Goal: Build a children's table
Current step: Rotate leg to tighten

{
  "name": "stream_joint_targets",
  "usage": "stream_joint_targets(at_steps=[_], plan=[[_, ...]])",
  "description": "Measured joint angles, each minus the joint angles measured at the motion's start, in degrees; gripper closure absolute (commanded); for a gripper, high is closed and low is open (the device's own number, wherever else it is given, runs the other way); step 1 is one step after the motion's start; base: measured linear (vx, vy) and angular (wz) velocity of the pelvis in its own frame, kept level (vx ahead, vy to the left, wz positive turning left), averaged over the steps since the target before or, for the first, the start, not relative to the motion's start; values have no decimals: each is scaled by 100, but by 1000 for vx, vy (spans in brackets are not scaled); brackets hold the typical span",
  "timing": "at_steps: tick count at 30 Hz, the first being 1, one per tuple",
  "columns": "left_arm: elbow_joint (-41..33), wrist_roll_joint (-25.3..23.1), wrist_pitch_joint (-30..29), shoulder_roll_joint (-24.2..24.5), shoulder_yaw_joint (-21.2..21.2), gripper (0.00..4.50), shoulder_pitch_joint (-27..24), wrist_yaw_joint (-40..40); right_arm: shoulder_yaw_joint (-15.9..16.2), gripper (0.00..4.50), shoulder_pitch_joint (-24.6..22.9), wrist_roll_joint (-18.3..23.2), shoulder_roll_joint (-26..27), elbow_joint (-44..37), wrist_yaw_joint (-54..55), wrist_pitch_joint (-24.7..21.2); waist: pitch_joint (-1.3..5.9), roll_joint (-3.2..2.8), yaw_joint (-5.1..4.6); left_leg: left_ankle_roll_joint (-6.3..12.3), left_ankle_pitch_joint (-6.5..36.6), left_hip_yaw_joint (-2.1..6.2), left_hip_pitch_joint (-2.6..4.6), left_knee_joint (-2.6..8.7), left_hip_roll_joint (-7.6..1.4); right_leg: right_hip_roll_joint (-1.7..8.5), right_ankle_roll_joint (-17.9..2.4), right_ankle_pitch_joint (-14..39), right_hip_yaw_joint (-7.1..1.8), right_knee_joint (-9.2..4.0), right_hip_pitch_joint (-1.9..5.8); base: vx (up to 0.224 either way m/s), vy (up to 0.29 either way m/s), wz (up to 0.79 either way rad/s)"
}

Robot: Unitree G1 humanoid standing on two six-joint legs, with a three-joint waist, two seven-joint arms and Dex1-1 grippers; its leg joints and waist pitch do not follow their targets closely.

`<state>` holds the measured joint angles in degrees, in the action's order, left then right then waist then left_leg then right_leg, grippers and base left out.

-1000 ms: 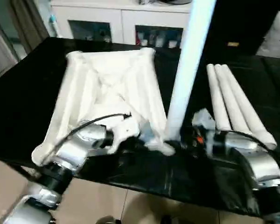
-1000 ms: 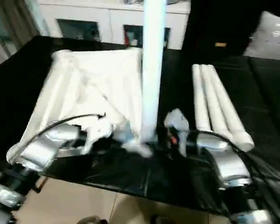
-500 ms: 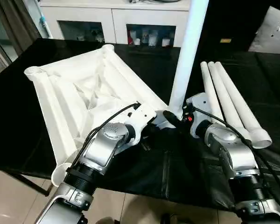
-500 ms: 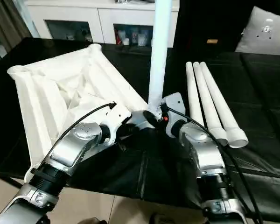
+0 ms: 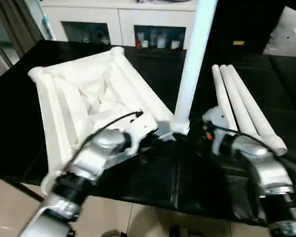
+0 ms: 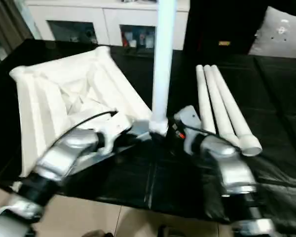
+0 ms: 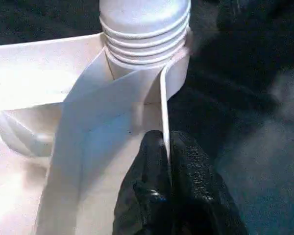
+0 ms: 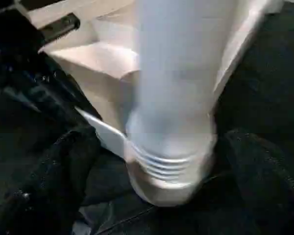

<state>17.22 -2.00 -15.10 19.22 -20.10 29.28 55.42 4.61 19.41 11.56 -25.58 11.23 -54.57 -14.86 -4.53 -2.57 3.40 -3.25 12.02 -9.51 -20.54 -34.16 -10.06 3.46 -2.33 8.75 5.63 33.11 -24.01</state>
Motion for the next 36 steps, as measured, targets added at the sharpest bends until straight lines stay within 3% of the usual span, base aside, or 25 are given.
stream_joint_targets(at_steps=[6,9,24,31,36], plan=[[-5,183,551,425,-197,450,-44,971,207,31,-99,204,-337,-170,-975,206,-1,2,208,0,1,1,11,-19,1,5,-27,-16,0,5,1,0,0,0],[-5,198,727,486,-298,450,-44,1208,309,68,-108,253,-340,-184,-1229,240,0,3,227,0,1,1,10,-32,1,6,-30,-21,-1,6,5,0,0,0],[67,229,972,543,-377,450,-43,1452,462,203,-127,352,-419,-210,-1454,259,5,15,226,0,0,1,5,-33,-1,4,4,-7,-2,13,15,0,0,0],[116,229,975,543,-373,450,-43,1443,453,240,-119,376,-399,-223,-1439,247,27,51,205,-1,0,1,14,-33,-2,3,5,-6,-2,13,24,0,0,0],[108,198,373,226,-197,450,-47,868,293,246,-174,280,-56,-415,-610,-319,31,58,158,-4,-2,-1,35,-36,-1,3,4,-7,-4,12,41,0,0,0]])
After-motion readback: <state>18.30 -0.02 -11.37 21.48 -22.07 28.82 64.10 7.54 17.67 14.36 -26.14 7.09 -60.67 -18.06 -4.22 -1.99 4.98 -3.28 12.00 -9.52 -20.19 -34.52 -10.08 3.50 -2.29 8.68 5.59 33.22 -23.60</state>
